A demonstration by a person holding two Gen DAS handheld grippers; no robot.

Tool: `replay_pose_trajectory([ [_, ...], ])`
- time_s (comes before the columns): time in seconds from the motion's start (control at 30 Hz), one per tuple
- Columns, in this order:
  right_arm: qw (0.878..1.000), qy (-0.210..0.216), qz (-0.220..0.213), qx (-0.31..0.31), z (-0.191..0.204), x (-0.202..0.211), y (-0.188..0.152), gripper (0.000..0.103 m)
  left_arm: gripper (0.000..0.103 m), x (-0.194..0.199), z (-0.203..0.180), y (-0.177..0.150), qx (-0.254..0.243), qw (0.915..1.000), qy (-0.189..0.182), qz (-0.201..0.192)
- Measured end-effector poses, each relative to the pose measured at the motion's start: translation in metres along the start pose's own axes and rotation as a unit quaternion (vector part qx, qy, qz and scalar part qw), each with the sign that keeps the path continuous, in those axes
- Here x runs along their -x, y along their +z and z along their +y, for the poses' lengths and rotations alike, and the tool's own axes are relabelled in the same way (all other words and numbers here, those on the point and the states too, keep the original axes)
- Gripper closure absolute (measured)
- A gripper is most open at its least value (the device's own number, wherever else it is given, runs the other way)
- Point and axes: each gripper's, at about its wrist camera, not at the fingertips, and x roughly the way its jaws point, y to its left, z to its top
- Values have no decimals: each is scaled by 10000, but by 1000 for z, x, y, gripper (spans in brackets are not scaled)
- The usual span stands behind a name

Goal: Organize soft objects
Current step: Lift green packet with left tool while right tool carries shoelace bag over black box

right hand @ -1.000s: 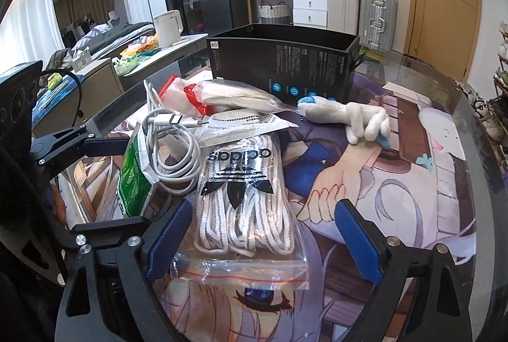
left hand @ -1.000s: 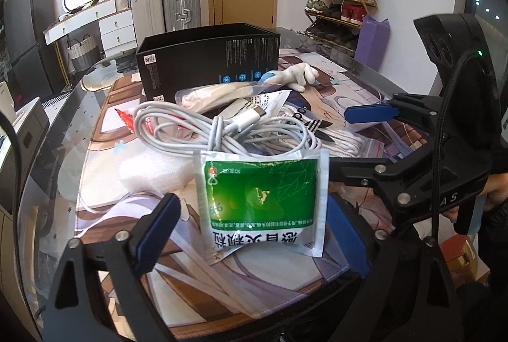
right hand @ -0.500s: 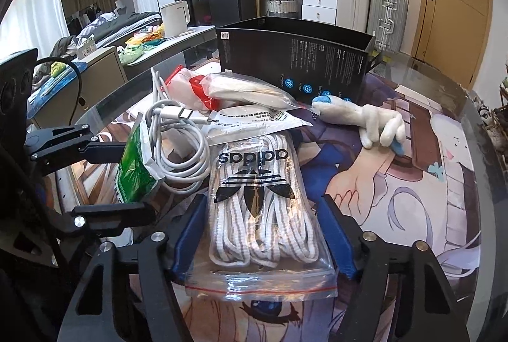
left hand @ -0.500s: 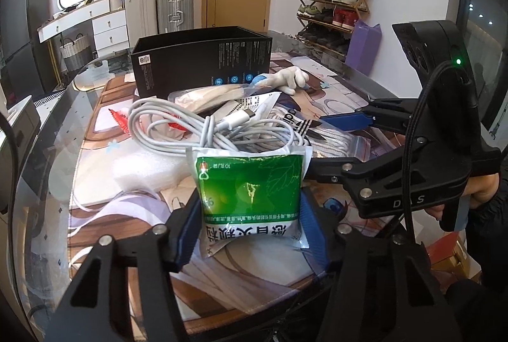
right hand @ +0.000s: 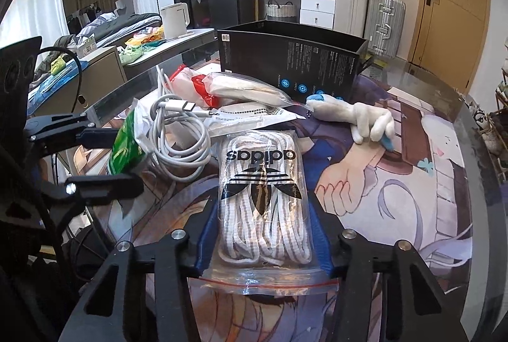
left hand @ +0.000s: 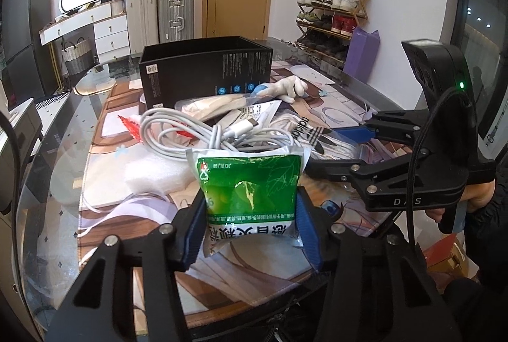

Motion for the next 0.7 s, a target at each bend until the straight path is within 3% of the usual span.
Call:
replay_pose_trajectory([
  [0.7, 9989, -164, -413, -179, -7, 37, -1, 54, 52, 27, 22, 9, 310, 9985, 244, -377],
])
